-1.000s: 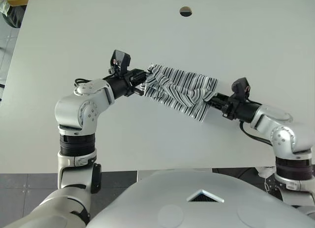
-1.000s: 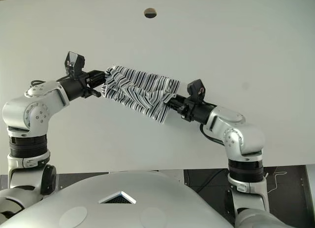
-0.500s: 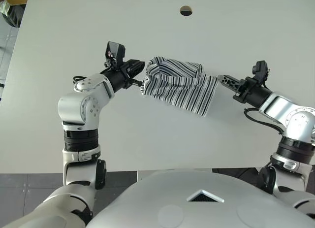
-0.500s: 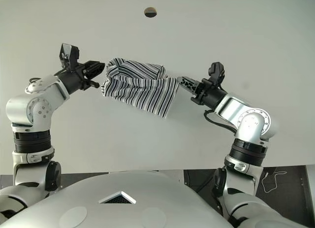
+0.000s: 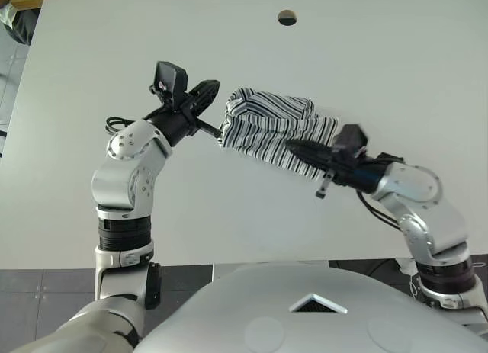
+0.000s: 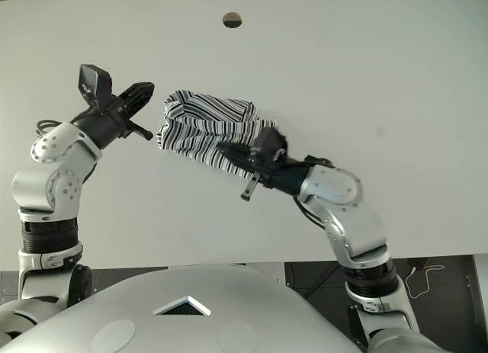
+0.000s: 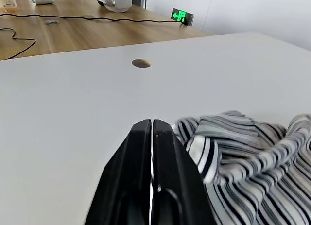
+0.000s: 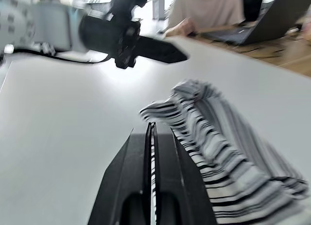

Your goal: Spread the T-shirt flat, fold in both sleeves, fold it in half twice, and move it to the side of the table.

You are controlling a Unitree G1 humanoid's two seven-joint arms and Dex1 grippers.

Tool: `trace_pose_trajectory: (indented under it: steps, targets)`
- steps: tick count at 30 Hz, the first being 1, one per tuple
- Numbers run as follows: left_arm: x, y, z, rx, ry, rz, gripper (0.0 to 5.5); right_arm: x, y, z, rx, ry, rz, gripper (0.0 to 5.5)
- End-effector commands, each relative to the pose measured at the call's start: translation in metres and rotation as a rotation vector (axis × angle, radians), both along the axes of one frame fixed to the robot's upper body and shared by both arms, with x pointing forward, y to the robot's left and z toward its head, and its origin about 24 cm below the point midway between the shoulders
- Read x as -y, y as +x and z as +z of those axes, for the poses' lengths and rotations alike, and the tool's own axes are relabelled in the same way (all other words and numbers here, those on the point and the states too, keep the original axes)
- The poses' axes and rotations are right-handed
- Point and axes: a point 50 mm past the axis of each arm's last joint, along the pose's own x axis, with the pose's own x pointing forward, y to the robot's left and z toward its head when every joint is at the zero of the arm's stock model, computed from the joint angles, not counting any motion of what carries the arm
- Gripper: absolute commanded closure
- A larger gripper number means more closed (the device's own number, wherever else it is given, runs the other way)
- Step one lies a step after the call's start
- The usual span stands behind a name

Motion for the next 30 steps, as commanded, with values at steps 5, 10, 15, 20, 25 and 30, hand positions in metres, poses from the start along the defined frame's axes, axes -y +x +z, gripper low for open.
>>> trace_pose_trajectory:
  steps: [5,10,15,20,25,30]
  targets:
    - [0.009,-0.022,-0.014,0.009,0.040,-0.071,5.38,-0.026,0.044,-0.021,0.061,-0.118,-0.039,5.40]
    - [0.019,-0.028,-0.018,0.012,0.036,-0.106,5.38,-0.022,0.063,-0.026,0.048,-0.144,-0.085,5.40]
    - [0.025,-0.032,-0.019,0.019,0.030,-0.116,5.38,-0.010,0.083,-0.031,0.031,-0.161,-0.182,5.40]
    - [0.026,-0.034,-0.019,0.024,0.027,-0.119,5.38,-0.008,0.089,-0.040,0.042,-0.208,-0.213,5.40]
    - [0.026,-0.034,-0.016,0.042,0.036,-0.120,5.38,-0.008,0.087,-0.053,0.038,-0.297,-0.189,5.40]
    - [0.023,-0.033,-0.012,0.060,0.042,-0.106,5.38,0.008,0.075,-0.062,-0.053,-0.401,-0.171,5.40]
